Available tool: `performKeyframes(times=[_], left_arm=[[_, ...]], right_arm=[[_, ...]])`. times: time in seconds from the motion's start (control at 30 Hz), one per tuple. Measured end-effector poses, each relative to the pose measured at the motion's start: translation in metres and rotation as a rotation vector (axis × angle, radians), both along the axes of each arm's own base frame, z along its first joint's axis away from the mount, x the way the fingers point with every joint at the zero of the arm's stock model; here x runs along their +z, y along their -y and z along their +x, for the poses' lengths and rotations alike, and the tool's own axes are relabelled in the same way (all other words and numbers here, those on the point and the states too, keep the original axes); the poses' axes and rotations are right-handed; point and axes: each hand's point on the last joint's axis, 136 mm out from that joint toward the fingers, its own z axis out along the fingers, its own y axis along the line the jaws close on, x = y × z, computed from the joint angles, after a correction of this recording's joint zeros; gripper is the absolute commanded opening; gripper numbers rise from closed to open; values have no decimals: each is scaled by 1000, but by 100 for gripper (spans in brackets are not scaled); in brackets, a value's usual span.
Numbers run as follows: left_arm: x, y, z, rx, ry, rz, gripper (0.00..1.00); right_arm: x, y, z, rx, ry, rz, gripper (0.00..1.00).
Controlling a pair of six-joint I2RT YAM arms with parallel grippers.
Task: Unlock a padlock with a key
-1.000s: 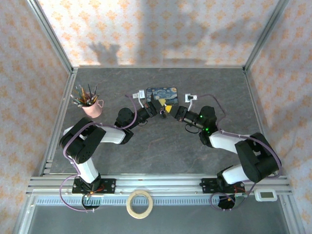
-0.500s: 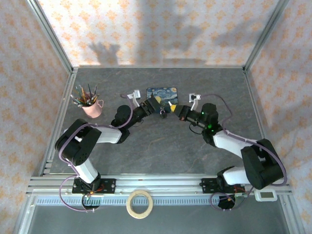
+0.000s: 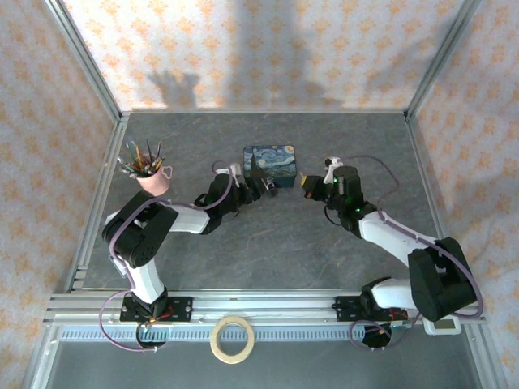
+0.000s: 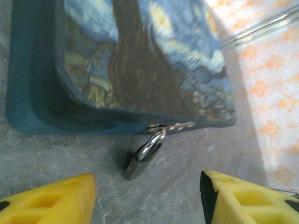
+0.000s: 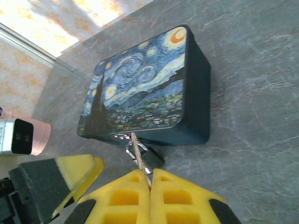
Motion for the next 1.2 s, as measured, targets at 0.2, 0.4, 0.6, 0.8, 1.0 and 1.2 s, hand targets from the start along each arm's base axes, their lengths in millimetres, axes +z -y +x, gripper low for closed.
performKeyframes(times=[0.2,0.4,0.6,0.8,1.0,1.2], left_arm=[[-24,13,6,-20,-30,66,52],[-24,30,23,-16,4,84,52],[-27,34,34,24,27,104,44],[-31,33,42,67,46,112,31],[-27,37,47,76,74,69,13],[-24,40,46,63,71,43,2]], right_arm=[[-3,2,0,-7,-5,-15,0],[-2,2,0,-7,-4,-14,0],[-2,1,0,-3,-3,-11,0],[-1,1,0,-4,-1,-7,0],[0,-2,2,-2,5,21,0],[-20,-3,-3,5,-51,39,0]])
